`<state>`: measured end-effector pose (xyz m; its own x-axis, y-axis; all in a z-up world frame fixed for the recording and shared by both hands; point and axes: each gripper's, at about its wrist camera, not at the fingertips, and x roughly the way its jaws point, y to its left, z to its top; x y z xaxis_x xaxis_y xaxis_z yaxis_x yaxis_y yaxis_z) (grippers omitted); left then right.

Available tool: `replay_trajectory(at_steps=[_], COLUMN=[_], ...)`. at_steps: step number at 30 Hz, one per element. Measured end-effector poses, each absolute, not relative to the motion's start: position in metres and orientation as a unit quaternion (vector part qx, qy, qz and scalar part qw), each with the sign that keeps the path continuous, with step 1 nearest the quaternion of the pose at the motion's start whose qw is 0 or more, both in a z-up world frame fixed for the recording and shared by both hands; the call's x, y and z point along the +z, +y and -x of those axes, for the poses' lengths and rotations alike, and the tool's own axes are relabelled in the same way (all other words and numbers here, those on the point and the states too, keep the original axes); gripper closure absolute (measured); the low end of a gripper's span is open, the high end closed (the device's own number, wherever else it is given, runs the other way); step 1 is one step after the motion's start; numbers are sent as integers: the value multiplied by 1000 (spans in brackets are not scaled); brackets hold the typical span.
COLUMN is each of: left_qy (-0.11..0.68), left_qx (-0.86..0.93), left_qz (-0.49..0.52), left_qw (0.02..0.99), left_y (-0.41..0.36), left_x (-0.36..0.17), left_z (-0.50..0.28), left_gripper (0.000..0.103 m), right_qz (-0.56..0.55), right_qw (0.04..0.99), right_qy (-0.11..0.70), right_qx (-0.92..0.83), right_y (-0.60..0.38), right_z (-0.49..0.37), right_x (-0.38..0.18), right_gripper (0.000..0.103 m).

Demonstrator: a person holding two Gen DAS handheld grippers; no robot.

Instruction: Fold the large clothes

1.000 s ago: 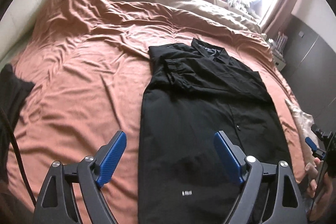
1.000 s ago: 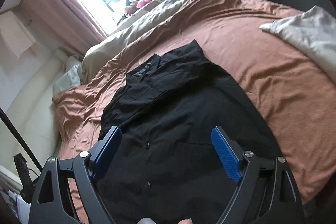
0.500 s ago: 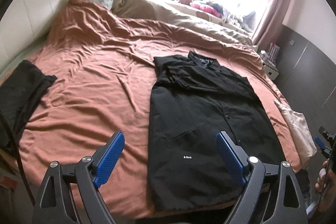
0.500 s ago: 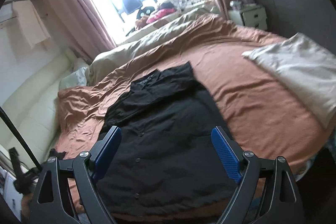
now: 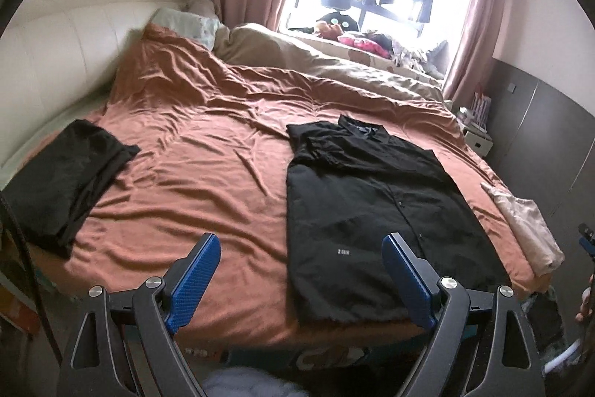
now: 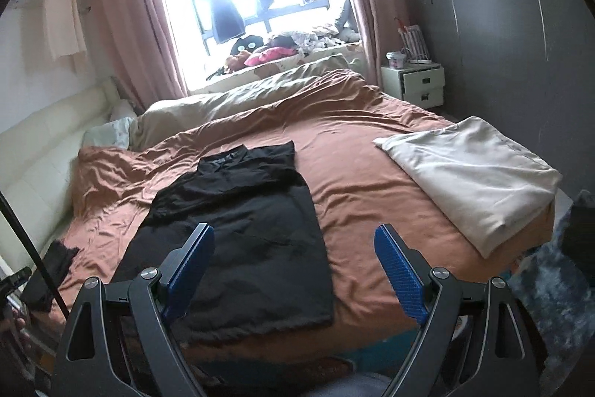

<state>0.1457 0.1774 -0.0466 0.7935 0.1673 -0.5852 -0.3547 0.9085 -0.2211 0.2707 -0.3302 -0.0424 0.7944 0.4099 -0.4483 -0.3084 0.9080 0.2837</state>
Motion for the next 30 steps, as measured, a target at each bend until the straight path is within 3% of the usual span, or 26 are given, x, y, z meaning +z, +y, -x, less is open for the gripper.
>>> replay_trajectory(at_steps=[5,22,29,30], left_qy=[304,331,363,369], left_qx=[115,65,59,58], left_qz=[178,260,281,288], left_qw=[929,905,886,882], left_y=[179,185,193,195], left_x=[-56,-132,-170,-177], left_z=[-120,-134,-174,-181], left_gripper=[13,14,24,28], right_qz=[-61,-83,-137,-147], right_qw=[949,917,891,887], right_qy=[234,324,368,374], right_qx=[200,216,227,228], right_y=[-334,-325,-330,-329], right_z=[-239,-274,-319,-327], right_x=[-49,-105,-142,-149], right_gripper=[16,16,16,21])
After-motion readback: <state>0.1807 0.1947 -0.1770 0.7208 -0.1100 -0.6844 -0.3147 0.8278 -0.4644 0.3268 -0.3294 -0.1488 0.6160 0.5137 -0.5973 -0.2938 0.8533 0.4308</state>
